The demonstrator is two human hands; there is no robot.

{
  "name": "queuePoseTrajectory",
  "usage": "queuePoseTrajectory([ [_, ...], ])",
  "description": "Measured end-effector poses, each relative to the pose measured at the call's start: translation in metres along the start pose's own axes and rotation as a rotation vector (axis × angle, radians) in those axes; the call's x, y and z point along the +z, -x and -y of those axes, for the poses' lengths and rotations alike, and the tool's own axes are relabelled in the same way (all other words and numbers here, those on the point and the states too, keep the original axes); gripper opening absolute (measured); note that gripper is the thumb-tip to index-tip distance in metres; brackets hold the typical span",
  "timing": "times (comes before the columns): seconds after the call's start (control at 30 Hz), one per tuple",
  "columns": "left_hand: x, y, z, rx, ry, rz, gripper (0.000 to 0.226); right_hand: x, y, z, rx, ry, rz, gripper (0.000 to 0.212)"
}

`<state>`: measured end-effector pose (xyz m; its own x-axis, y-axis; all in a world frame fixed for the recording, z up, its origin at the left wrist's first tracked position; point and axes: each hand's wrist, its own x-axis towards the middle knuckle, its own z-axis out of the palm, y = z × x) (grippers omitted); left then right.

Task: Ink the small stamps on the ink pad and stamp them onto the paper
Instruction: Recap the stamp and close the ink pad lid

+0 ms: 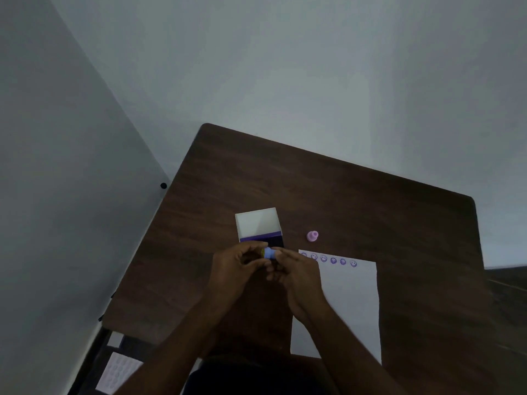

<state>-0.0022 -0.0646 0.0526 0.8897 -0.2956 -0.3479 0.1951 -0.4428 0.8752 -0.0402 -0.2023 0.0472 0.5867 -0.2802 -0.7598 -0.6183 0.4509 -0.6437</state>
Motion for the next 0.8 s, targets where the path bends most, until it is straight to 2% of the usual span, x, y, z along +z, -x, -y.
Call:
queuePoseTrajectory([
  [0.1,0.021,-0.018,0.004,-0.247,-0.151,0.08,0.04,-0.018,-0.003,0.003,-0.08,-0.009,-0.039,0.02],
  [0.13,0.023,-0.018,0.005,-0.231,-0.128,0.073,0.043,-0.023,-0.006,0.006,-0.126,0.032,-0.07,0.019],
  [0.23,0.017,-0.018,0.002,-0.039,-0.062,0.045,0.041,-0.036,-0.016,0.014,-0.271,0.338,-0.195,0.019],
  [0.43,0.028,-0.042,-0.004,0.011,-0.209,0.09,0.037,-0.053,-0.058,0.027,-0.487,0.762,-0.3,0.006],
  [0.5,0.029,-0.047,-0.003,0.046,-0.206,0.079,0.034,-0.055,-0.071,0.029,-0.587,0.993,-0.271,0.018],
  [0.57,0.03,-0.052,0.0,0.071,-0.211,0.072,0.031,-0.053,-0.079,0.029,-0.706,1.214,-0.347,0.023],
  [0.67,0.03,-0.057,0.006,0.047,-0.197,0.06,0.027,-0.045,-0.088,0.03,-0.703,1.41,-0.475,0.027],
  [0.8,0.027,-0.062,0.017,-0.02,-0.212,0.037,0.028,-0.039,-0.101,0.033,-0.657,1.508,-0.437,0.03],
])
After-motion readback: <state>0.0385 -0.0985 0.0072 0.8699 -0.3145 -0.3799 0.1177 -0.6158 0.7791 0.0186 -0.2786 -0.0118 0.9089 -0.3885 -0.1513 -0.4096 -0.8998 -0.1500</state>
